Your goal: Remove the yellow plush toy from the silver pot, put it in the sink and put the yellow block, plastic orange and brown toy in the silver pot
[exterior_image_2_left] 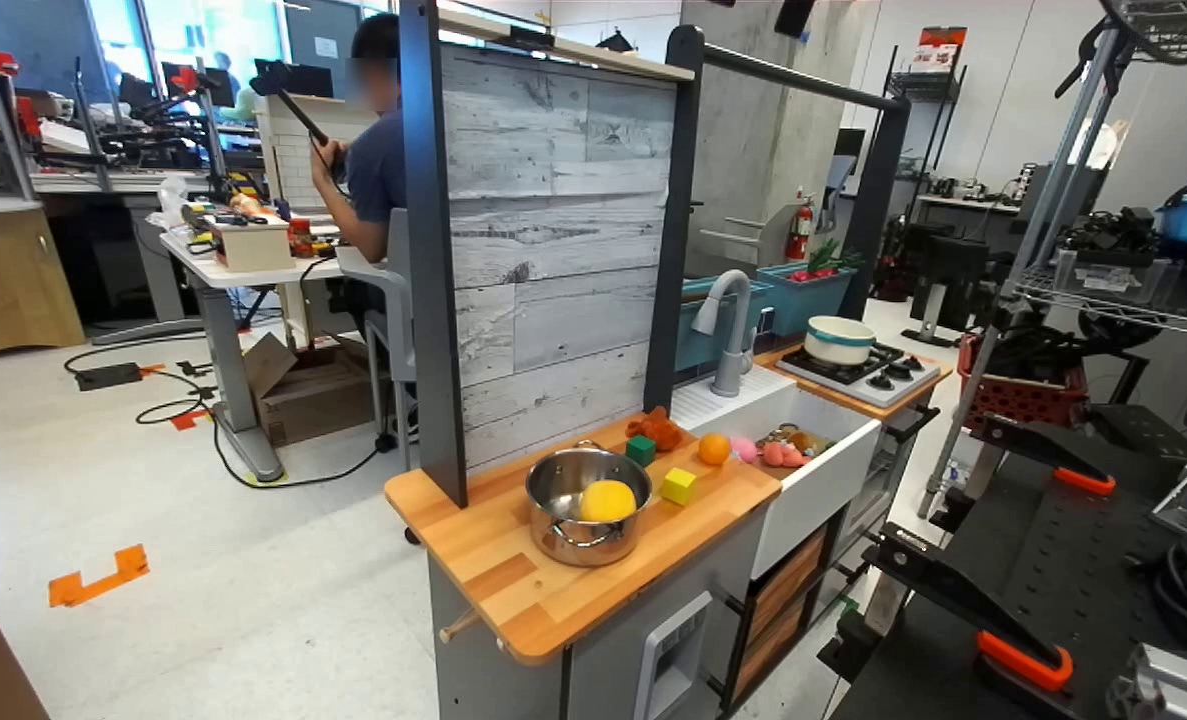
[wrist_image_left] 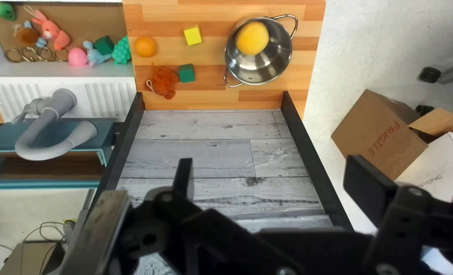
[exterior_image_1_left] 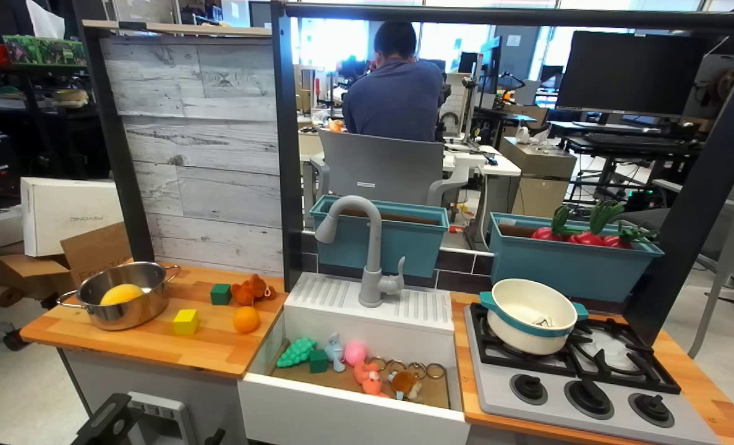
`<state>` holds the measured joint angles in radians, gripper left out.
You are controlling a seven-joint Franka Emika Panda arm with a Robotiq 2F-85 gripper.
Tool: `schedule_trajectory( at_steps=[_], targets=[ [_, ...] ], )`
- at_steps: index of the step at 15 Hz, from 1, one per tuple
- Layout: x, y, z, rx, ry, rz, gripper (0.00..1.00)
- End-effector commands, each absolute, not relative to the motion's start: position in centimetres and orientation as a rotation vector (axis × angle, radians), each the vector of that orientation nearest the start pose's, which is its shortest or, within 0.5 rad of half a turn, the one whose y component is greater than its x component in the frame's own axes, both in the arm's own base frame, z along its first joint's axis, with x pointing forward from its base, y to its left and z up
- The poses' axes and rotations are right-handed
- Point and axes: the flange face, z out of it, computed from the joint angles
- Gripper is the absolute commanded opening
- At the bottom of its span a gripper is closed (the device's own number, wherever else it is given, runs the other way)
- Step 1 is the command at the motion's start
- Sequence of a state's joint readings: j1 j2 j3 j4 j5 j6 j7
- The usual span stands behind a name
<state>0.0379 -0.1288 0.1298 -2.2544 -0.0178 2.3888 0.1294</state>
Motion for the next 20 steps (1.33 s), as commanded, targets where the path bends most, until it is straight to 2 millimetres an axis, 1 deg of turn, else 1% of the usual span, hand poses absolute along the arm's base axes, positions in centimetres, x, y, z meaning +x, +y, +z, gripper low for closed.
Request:
schedule_trajectory(
  at_steps=[1, 6, 8, 11, 16, 20],
  targets=[
    [54.2, 9.8, 41.8, -3.089, -0.100, -0.338, 1.00],
    [57.4, 10.3, 37.4, -3.101, -0.105, -0.308, 1.00],
    [58.1, 10.5, 35.9, -3.115, -0.103, -0.262, 1.00],
    [58.6, 10.9, 33.6, -3.128, -0.127, -0.150, 1.00],
    [58.8, 12.1, 30.3, -3.143, -0.154, -0.036, 1.00],
    [59.6, 12.7, 28.8, -3.185, -0.164, -0.070, 1.00]
  ],
)
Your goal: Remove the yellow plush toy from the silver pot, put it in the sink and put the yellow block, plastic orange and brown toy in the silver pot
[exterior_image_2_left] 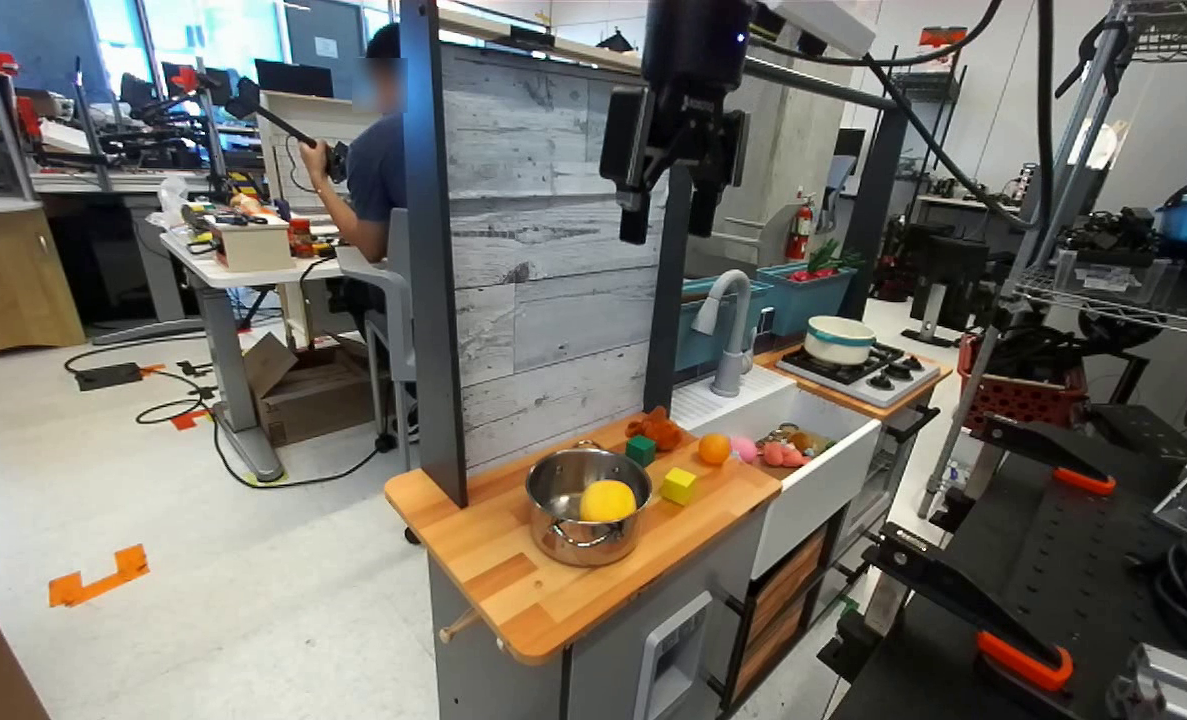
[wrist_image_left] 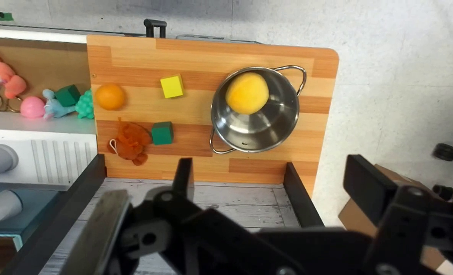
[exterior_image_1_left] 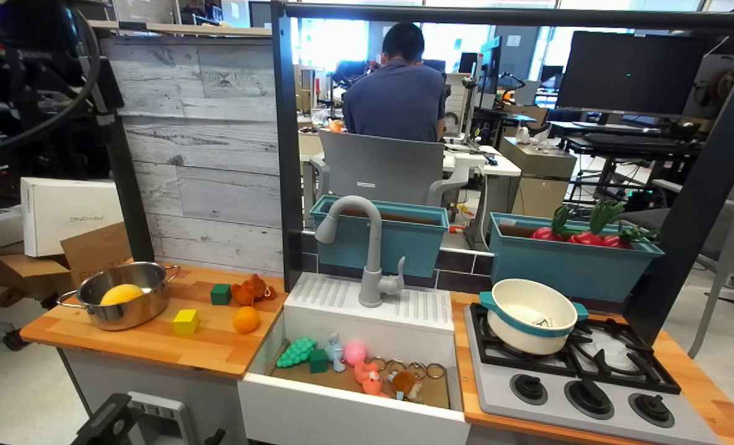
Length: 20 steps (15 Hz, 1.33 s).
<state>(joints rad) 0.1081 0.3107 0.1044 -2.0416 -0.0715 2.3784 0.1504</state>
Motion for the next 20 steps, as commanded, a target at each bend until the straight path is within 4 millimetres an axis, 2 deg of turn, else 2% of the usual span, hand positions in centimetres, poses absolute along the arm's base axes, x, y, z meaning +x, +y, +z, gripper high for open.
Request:
schedule_trajectory(
  at_steps=[1, 7, 12, 16, 20],
  targets=[
    [59.8, 12.7, 28.4, -3.192, -0.167, -0.066, 1.00],
    [61.6, 13.2, 24.1, -3.274, -0.130, -0.024, 1.00],
    [63.4, 14.7, 20.8, -3.348, -0.089, 0.003, 1.00],
    [64.2, 15.6, 18.5, -3.351, -0.050, 0.129, 1.00],
    [64.2, 15.5, 16.2, -3.315, 0.003, 0.325, 1.00]
  ],
)
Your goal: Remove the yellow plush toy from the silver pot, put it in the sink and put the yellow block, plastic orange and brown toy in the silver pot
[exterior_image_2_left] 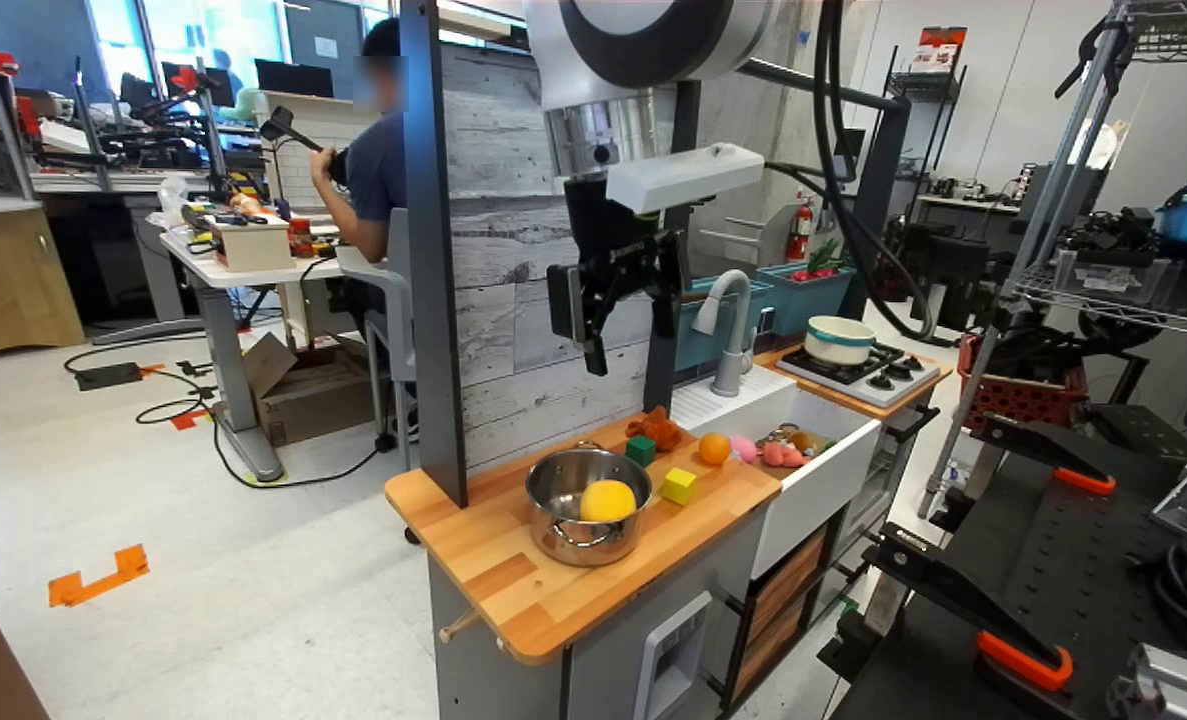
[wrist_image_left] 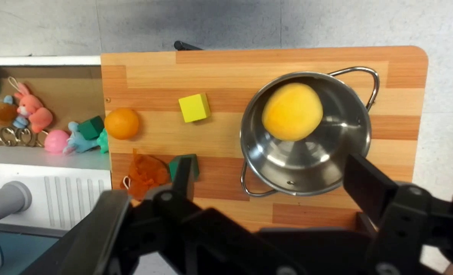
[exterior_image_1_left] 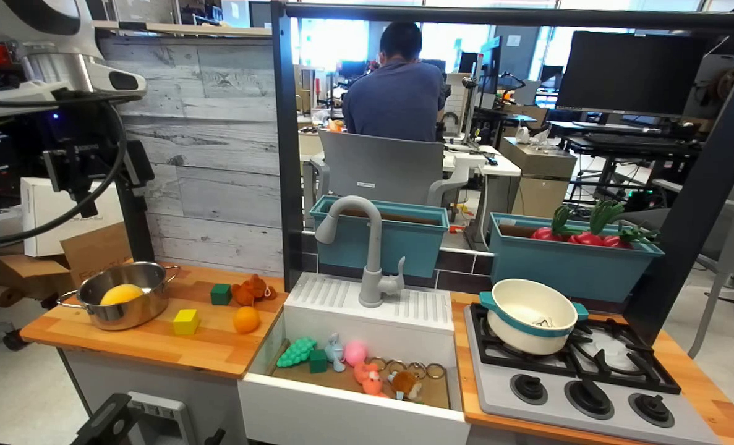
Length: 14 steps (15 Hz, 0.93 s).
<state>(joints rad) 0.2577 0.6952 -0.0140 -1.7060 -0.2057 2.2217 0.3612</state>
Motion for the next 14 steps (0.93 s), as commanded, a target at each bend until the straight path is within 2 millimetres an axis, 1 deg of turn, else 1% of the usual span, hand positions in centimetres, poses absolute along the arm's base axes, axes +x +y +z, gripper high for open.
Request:
schedule_trajectory(
  at_steps=[1, 2, 5, 6, 9, 11, 14],
  targets=[
    [63.9, 15.4, 15.5, -3.304, 0.017, 0.372, 1.00],
    [63.6, 15.3, 14.6, -3.308, 0.036, 0.406, 1.00],
    [63.5, 15.0, 12.5, -3.366, 0.070, 0.343, 1.00],
    [63.7, 14.9, 12.2, -3.385, 0.092, 0.291, 1.00],
    [65.2, 15.0, 11.9, -3.415, 0.145, 0.098, 1.00],
    [65.7, 15.3, 11.4, -3.388, 0.197, 0.066, 1.00],
    [66.1, 16.4, 10.6, -3.347, 0.232, 0.101, 1.00]
  ],
)
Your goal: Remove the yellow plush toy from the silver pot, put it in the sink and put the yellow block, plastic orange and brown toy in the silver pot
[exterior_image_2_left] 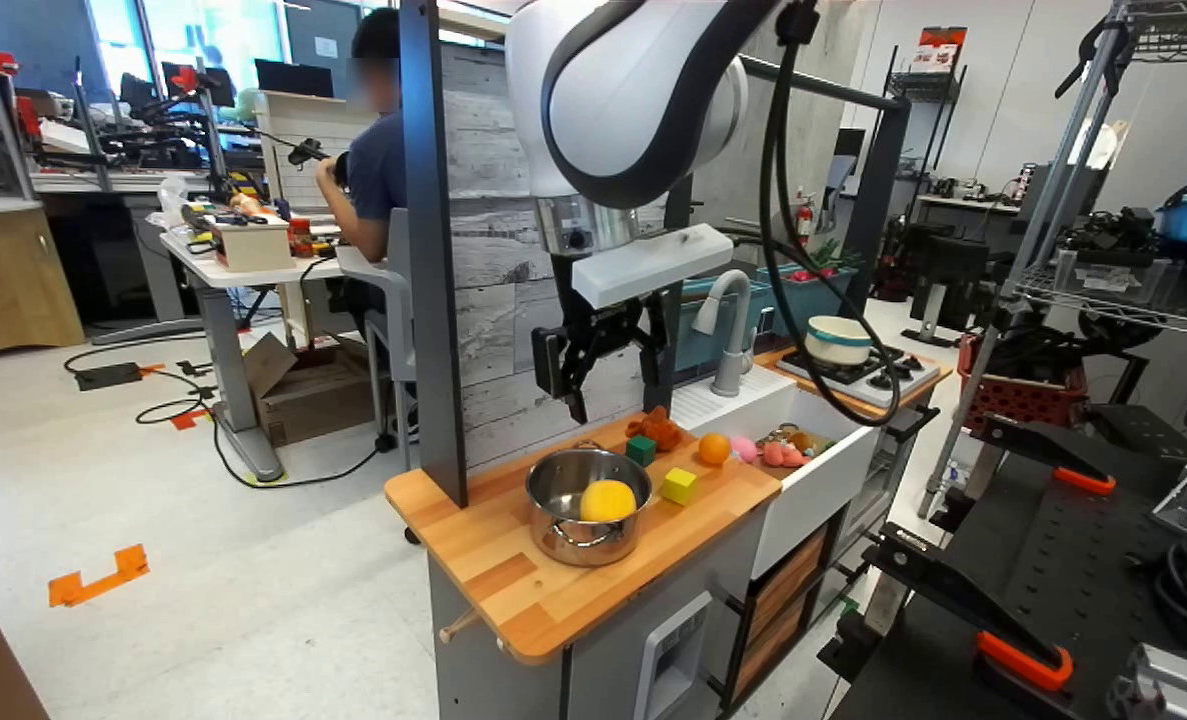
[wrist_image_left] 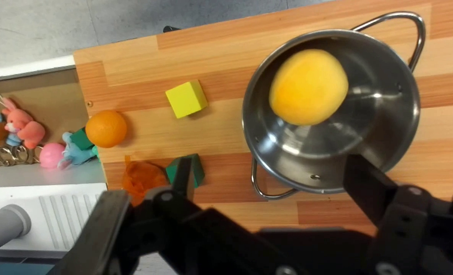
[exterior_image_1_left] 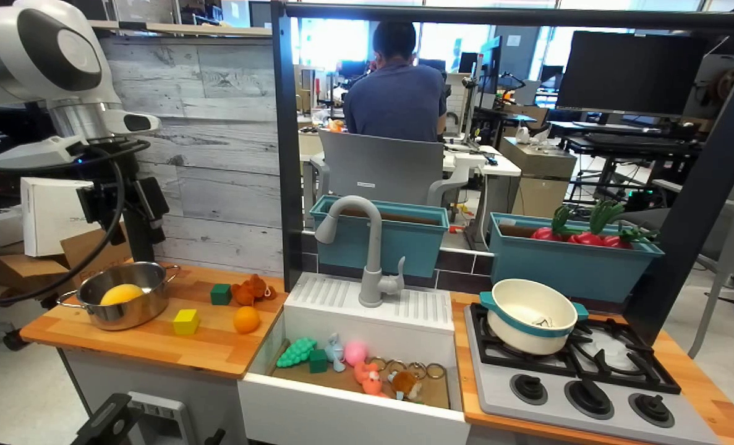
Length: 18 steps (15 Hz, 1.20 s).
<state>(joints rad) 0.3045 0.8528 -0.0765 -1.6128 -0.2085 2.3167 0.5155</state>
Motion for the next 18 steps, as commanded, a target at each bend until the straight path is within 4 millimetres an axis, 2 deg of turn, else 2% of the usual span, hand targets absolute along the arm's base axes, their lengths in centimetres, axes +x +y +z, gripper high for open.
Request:
schedule_trajectory(
  at_steps=[1, 5, 11, 18],
  targets=[
    [66.2, 16.8, 10.3, -3.331, 0.236, 0.118, 1.00],
    [66.5, 18.0, 8.0, -3.280, 0.281, 0.188, 1.00],
    [66.7, 17.2, 3.5, -3.290, 0.345, 0.272, 1.00],
    [65.8, 17.8, 2.5, -3.295, 0.321, 0.355, 1.00]
  ],
)
